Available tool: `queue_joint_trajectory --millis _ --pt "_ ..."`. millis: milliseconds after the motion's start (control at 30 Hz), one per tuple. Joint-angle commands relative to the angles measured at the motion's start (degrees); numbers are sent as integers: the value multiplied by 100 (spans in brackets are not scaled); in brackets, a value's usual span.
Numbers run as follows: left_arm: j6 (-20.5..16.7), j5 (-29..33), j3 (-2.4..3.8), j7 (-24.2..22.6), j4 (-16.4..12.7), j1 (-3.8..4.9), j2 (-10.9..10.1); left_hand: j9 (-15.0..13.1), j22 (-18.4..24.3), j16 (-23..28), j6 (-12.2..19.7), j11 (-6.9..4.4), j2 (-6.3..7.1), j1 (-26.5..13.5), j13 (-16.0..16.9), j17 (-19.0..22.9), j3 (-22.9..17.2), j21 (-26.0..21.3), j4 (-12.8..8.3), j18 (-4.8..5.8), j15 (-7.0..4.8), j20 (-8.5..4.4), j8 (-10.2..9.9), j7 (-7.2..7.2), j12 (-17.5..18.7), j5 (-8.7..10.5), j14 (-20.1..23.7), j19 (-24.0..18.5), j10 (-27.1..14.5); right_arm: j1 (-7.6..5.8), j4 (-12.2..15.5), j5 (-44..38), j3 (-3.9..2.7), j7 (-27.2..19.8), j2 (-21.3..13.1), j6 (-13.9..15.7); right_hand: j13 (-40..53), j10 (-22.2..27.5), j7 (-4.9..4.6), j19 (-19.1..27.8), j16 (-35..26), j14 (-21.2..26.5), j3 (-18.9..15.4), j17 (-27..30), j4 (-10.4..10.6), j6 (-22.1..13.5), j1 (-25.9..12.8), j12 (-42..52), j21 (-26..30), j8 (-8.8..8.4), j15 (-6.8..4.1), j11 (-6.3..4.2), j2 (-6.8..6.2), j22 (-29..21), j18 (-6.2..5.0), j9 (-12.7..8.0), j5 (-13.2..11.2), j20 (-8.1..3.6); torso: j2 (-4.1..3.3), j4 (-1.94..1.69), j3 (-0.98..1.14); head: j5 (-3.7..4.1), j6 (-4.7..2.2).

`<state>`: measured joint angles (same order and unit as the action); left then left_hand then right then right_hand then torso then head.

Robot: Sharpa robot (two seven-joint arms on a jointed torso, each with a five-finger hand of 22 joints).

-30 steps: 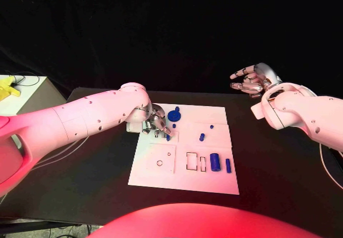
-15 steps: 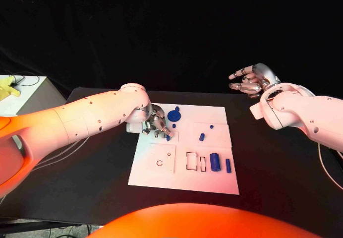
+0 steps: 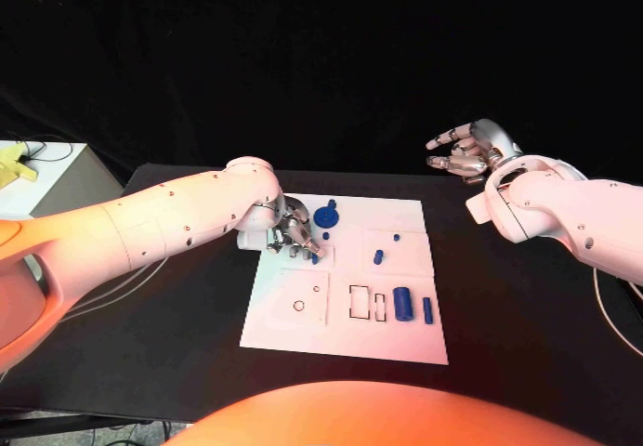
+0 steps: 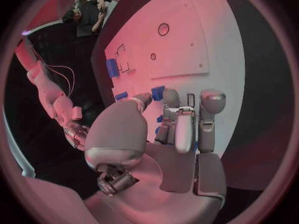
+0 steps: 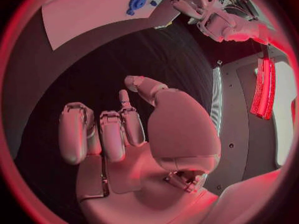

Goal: Assemble the parts on the task board

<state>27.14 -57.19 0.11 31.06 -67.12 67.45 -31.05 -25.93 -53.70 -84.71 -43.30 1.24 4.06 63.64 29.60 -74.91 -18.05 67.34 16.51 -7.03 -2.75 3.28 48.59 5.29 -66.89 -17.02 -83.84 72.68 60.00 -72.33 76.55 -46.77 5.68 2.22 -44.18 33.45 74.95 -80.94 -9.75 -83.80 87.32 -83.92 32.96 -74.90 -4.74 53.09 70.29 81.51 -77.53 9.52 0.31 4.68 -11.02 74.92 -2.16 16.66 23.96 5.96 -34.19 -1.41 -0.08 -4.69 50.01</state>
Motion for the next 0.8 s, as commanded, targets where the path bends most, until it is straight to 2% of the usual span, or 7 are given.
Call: queue_joint_trajectory --millis 33,233,367,567,800 --pt "91 70 2 -5 -1 -1 19 -9 -5 -23 -43 -23 -9 51 9 -323 -48 28 5 -32 25 19 -24 -13 -27 -27 -187 -8 8 4 0 -17 0 -4 7 -93 480 32 -8 -216 -17 -462 -29 -1002 16 -36 24 -33 -9 18 -16 2 -26 964 -49 -7 25 -17 8 -5 4 1 -1" --pt "87 92 2 -9 -3 -2 21 -35 -12 -30 -43 -31 -49 162 37 -339 -123 35 -10 -32 19 17 -29 -23 -32 -27 -192 -10 18 5 3 -17 1 4 10 -111 480 32 -8 -216 -17 -462 -29 -1002 16 -36 24 -33 -9 18 -16 2 -26 964 -49 -7 25 -17 8 -4 4 5 -1" --pt "36 134 3 -18 -6 -3 20 -98 -32 -39 -33 -51 -134 468 81 -365 -419 52 -65 -32 0 7 -36 -43 -25 -28 -200 -13 32 7 2 -17 2 13 13 -126 480 32 -8 -216 -17 -462 -29 -1002 16 -36 24 -33 -9 18 -16 2 -26 964 -49 -7 25 -17 9 -8 5 3 -1" --pt "-45 223 5 -35 -7 -3 12 -205 -48 -42 15 -57 -90 777 78 -384 -920 67 -200 -31 -6 2 -30 -42 29 -26 -203 -25 21 14 -5 -18 5 24 16 -145 480 32 -8 -216 -17 -462 -29 -1002 16 -36 24 -33 -9 18 -16 2 -26 964 -49 -7 25 -17 8 -13 3 8 -1" --pt "-57 280 6 -41 -11 -4 2 -327 -70 -45 53 -54 13 862 107 -403 -1493 85 -414 -29 -1 10 -4 -37 66 -26 -207 -36 52 20 -6 -21 7 30 17 -157 480 32 -8 -216 -17 -462 -29 -1002 16 -36 24 -33 -9 18 -16 2 -26 964 -49 -7 25 -17 9 -17 5 10 -1"
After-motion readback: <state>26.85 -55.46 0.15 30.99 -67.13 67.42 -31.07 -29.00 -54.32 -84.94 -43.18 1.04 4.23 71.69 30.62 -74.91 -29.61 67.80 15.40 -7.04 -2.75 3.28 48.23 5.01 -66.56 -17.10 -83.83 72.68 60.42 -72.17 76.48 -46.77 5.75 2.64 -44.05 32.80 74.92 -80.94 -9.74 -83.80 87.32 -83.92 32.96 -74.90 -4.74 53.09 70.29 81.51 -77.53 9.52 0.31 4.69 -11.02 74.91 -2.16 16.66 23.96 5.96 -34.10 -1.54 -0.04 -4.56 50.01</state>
